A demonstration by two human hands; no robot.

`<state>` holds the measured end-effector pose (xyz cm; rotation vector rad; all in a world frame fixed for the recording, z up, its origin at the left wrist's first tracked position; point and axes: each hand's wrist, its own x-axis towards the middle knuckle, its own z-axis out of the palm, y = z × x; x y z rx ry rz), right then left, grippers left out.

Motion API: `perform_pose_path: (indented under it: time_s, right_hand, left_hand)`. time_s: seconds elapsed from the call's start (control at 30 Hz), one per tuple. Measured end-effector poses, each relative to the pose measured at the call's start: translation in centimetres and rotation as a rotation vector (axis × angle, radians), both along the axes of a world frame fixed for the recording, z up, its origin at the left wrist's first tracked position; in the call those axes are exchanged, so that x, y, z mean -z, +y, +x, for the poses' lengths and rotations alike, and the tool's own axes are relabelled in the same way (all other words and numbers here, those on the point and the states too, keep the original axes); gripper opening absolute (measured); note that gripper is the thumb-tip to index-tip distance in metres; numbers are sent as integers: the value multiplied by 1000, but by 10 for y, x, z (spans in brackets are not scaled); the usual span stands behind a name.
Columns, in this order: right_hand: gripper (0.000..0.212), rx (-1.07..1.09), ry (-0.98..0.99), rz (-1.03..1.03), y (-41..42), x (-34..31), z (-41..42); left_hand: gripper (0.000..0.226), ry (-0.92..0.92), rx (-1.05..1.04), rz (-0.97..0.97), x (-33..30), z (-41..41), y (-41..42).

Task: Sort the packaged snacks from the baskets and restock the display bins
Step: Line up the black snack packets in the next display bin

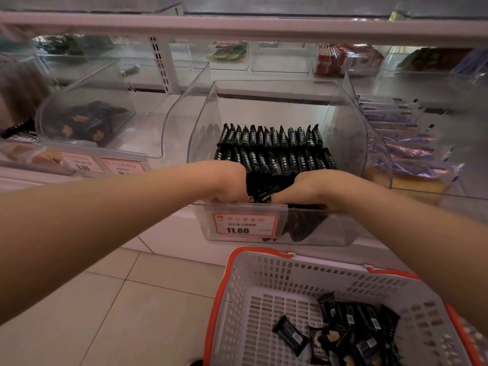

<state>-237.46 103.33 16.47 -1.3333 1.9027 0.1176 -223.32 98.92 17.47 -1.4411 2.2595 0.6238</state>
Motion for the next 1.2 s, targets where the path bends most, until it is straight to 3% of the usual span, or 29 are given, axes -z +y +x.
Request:
perform_pose_path:
  time_s: [0.07, 0.2, 0.3, 0.43, 0.57, 0.7, 0.8, 0.9, 1.03, 1.1, 1.2]
  right_hand:
    - [40, -19, 50, -6, 3, -2, -4]
    - [31, -6, 80, -10, 10, -7, -12]
    - [36, -59, 177, -34, 10, -7, -14]
    - [49, -97, 231, -66, 12, -5, -16]
    - [71, -81, 188, -77, 15, -4, -18]
    - [78, -52, 177, -82, 14, -7, -15]
    - [75, 110, -58, -56, 7, -9, -2]
    - [46, 229, -306, -11, -1, -9, 17]
    - [18, 200, -393, -25, -6, -8, 33]
    - [12, 113, -254, -86, -7, -8, 39]
    - [29, -15, 46, -208, -11, -5, 42]
  left_hand:
    - [31, -145, 112, -106, 2, -6, 1]
    - [35, -235, 146, -1, 1, -29, 3]
    - [36, -314, 182, 58, 5, -43, 5]
    - [37, -395, 217, -20, 12, -48, 9]
    - [29, -310, 131, 8, 6, -35, 6]
    - [9, 35, -198, 226, -12, -8, -9]
    - [8, 151, -211, 222, -18, 2, -11]
    - [6, 83, -120, 159, -16, 4, -7]
    - [20, -205, 123, -85, -21, 4, -4]
    - [21, -386, 243, -217, -24, 0, 2]
    - [22, -401, 402, -460, -27, -2, 2]
